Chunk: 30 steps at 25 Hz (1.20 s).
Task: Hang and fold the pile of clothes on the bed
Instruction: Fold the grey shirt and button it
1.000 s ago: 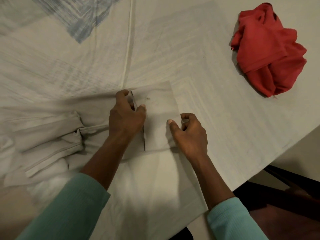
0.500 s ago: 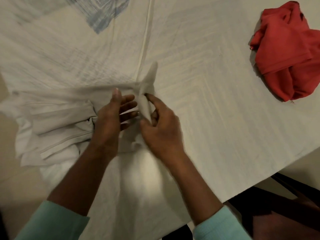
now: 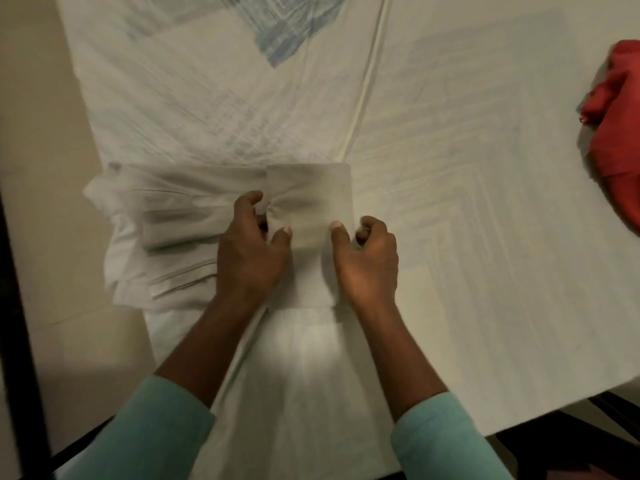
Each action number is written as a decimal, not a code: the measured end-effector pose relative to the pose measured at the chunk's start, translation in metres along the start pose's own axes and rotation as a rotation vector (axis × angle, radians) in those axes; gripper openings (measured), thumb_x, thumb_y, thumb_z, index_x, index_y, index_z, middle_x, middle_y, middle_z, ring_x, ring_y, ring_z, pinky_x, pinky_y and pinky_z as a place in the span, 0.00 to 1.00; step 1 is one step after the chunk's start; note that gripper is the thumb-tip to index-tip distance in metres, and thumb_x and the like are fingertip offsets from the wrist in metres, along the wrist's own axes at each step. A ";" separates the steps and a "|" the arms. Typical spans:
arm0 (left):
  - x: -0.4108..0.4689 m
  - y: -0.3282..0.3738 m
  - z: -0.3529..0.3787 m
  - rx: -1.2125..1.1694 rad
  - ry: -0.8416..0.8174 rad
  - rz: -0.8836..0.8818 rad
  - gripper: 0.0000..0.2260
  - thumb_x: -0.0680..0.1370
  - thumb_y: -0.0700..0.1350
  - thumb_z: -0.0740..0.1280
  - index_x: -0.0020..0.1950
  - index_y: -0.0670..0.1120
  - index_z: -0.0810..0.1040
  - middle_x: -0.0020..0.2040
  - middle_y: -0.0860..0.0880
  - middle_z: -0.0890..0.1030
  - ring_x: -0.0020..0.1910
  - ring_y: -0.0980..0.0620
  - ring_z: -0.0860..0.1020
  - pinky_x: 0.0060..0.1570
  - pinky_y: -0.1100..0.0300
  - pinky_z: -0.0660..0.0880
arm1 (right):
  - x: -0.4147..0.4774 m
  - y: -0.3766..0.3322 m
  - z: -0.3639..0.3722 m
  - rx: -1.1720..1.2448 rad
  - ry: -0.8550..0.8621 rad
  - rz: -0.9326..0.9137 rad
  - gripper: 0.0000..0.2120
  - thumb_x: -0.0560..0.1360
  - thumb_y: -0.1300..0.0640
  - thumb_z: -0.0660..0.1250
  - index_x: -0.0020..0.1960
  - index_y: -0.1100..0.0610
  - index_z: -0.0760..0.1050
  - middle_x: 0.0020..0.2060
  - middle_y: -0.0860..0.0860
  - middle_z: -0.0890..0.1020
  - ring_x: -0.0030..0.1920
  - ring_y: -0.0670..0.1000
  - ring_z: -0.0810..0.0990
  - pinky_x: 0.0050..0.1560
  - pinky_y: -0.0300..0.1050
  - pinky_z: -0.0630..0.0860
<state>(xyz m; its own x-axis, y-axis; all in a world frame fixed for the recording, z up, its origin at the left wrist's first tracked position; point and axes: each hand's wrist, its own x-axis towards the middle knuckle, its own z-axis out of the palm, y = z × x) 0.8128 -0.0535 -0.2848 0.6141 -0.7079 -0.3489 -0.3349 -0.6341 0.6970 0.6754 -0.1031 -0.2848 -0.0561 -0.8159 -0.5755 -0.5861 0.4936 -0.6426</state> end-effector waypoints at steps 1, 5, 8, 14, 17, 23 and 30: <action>-0.008 0.000 0.001 0.208 0.085 0.099 0.29 0.78 0.48 0.74 0.77 0.53 0.67 0.63 0.51 0.77 0.58 0.52 0.78 0.55 0.55 0.76 | 0.006 -0.003 -0.001 -0.002 -0.041 0.008 0.32 0.77 0.40 0.72 0.76 0.51 0.69 0.68 0.50 0.78 0.68 0.52 0.77 0.67 0.48 0.73; -0.021 -0.002 -0.002 0.115 0.055 0.267 0.23 0.78 0.60 0.70 0.71 0.52 0.76 0.62 0.52 0.78 0.56 0.55 0.80 0.54 0.53 0.82 | 0.011 -0.017 -0.002 0.307 -0.211 0.034 0.16 0.74 0.55 0.76 0.60 0.53 0.81 0.52 0.50 0.87 0.54 0.55 0.86 0.58 0.56 0.83; -0.021 0.005 -0.023 -0.479 -0.215 -0.004 0.23 0.79 0.63 0.67 0.69 0.53 0.79 0.60 0.52 0.84 0.57 0.56 0.83 0.54 0.57 0.81 | -0.008 -0.035 0.005 0.527 -0.475 -0.081 0.11 0.79 0.56 0.70 0.59 0.58 0.84 0.46 0.54 0.87 0.46 0.54 0.86 0.48 0.49 0.83; 0.011 -0.037 -0.075 -0.536 -0.048 -0.144 0.11 0.82 0.46 0.71 0.64 0.50 0.81 0.54 0.51 0.87 0.53 0.51 0.86 0.58 0.46 0.83 | -0.032 -0.044 0.055 0.438 -0.300 -0.068 0.12 0.82 0.53 0.67 0.63 0.51 0.82 0.45 0.48 0.84 0.44 0.48 0.82 0.52 0.49 0.82; 0.026 -0.056 -0.083 -0.203 0.129 -0.070 0.20 0.78 0.53 0.72 0.69 0.52 0.77 0.59 0.56 0.83 0.58 0.52 0.83 0.61 0.51 0.79 | -0.029 -0.041 0.071 0.113 -0.204 -0.059 0.21 0.78 0.45 0.70 0.70 0.47 0.75 0.55 0.45 0.81 0.54 0.45 0.82 0.63 0.51 0.79; 0.009 -0.065 -0.072 0.359 0.395 0.204 0.21 0.78 0.48 0.71 0.70 0.47 0.75 0.62 0.43 0.75 0.60 0.42 0.77 0.57 0.44 0.77 | -0.023 -0.060 0.090 0.061 -0.287 -0.012 0.28 0.73 0.37 0.75 0.66 0.50 0.76 0.47 0.41 0.81 0.48 0.42 0.81 0.59 0.47 0.79; -0.003 -0.038 -0.051 0.047 0.137 0.201 0.18 0.81 0.48 0.70 0.71 0.51 0.78 0.64 0.50 0.76 0.56 0.52 0.80 0.56 0.53 0.80 | -0.017 -0.078 0.056 0.305 -0.229 -0.099 0.06 0.72 0.59 0.78 0.48 0.54 0.84 0.39 0.49 0.88 0.38 0.47 0.87 0.40 0.44 0.83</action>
<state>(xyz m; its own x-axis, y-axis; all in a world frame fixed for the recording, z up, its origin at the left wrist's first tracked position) 0.8601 -0.0110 -0.2782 0.6220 -0.7744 -0.1159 -0.4907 -0.5008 0.7130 0.7675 -0.1110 -0.2537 0.1903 -0.7925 -0.5794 -0.3110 0.5111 -0.8013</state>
